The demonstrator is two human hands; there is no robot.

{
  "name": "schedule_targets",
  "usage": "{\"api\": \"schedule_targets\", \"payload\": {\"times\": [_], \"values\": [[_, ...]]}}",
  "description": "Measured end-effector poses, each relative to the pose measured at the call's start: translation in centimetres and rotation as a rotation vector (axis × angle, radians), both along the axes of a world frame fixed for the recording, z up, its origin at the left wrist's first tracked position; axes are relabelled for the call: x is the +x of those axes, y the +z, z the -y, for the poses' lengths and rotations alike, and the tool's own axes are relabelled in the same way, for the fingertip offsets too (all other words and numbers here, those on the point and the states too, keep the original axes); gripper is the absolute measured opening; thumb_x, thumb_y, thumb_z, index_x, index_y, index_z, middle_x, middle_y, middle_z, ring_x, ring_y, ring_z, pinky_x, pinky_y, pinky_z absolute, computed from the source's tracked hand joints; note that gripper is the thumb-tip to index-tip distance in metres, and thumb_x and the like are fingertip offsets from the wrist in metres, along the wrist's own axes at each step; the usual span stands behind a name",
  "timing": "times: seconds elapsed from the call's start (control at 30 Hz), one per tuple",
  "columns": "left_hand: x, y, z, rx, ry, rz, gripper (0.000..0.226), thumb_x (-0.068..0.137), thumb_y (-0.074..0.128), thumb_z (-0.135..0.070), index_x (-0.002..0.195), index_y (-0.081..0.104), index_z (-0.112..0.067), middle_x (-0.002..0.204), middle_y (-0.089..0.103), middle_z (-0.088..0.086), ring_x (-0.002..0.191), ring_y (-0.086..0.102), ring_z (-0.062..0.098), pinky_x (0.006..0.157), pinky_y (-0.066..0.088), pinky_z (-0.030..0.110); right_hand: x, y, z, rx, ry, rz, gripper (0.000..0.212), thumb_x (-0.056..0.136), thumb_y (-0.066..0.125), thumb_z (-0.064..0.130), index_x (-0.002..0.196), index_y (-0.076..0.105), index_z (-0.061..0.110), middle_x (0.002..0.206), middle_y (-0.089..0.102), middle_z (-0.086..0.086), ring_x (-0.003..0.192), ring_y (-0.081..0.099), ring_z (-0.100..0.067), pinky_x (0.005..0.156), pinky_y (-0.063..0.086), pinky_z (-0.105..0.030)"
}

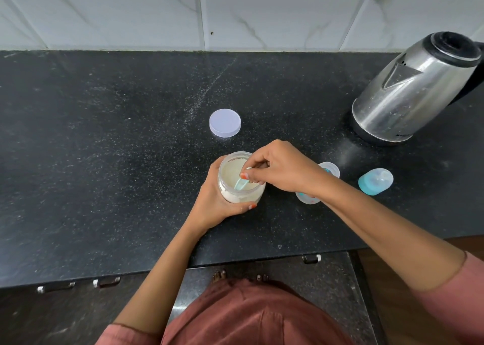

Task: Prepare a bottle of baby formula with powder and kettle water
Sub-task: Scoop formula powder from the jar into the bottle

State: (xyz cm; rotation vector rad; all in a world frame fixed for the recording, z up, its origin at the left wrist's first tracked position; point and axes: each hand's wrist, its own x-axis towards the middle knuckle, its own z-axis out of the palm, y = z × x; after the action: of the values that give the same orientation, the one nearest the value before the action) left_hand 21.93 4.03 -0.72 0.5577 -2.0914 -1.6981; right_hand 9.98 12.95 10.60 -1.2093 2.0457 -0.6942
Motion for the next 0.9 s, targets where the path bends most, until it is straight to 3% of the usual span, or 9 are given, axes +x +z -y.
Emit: {"api": "schedule_targets", "payload": {"times": [0.13,0.27,0.5,0.73,0.9], "values": [[-0.04,-0.05,0.00,0.001,0.003,0.005,0.086,0.044,0.079,-0.040,0.117,0.034,-0.044,0.123,0.047,-0.018,0.113,0.047,-0.006,0.087,0.038,0.007,0.15,0.06,-0.18,-0.022,0.014,-0.011,0.013,0.083,0.065,0.014,0.093,0.072,0.009,0.079,0.063,0.007,0.068,0.055,0.005,0.062,0.041,-0.002],[-0.03,-0.25,0.09,-0.006,-0.001,0.010,0.088,0.045,0.079,-0.042,0.118,0.032,-0.046,0.123,0.046,-0.018,0.114,0.047,-0.005,0.088,0.038,0.007,-0.05,0.16,-0.34,0.004,0.050,-0.043,0.015,0.083,0.064,0.015,0.094,0.072,0.009,0.081,0.062,0.008,0.068,0.054,0.004,0.066,0.040,-0.008],[0.00,-0.25,0.11,-0.005,0.001,0.013,0.089,0.044,0.080,-0.042,0.119,0.032,-0.044,0.124,0.046,-0.017,0.114,0.047,-0.006,0.088,0.038,0.006,0.15,-0.37,-0.15,-0.044,-0.025,0.018,0.009,0.083,0.064,0.014,0.085,0.071,0.008,0.062,0.059,0.012,0.052,0.055,0.011,0.056,0.042,-0.003],[-0.03,-0.29,0.12,-0.004,0.000,0.012,0.089,0.044,0.080,-0.042,0.119,0.032,-0.044,0.124,0.046,-0.017,0.114,0.047,-0.006,0.088,0.038,0.007,-0.02,-0.10,-0.33,0.012,0.014,-0.005,0.013,0.084,0.064,0.014,0.092,0.072,0.010,0.073,0.059,0.013,0.063,0.054,0.005,0.058,0.041,-0.004],[-0.06,-0.31,0.09,-0.010,0.003,0.008,0.087,0.044,0.079,-0.041,0.117,0.032,-0.043,0.122,0.047,-0.018,0.113,0.047,-0.007,0.086,0.037,0.006,0.02,-0.78,-0.18,-0.021,-0.049,0.077,0.007,0.083,0.064,0.011,0.082,0.071,0.009,0.062,0.060,0.010,0.050,0.055,0.008,0.056,0.044,-0.005]]}}
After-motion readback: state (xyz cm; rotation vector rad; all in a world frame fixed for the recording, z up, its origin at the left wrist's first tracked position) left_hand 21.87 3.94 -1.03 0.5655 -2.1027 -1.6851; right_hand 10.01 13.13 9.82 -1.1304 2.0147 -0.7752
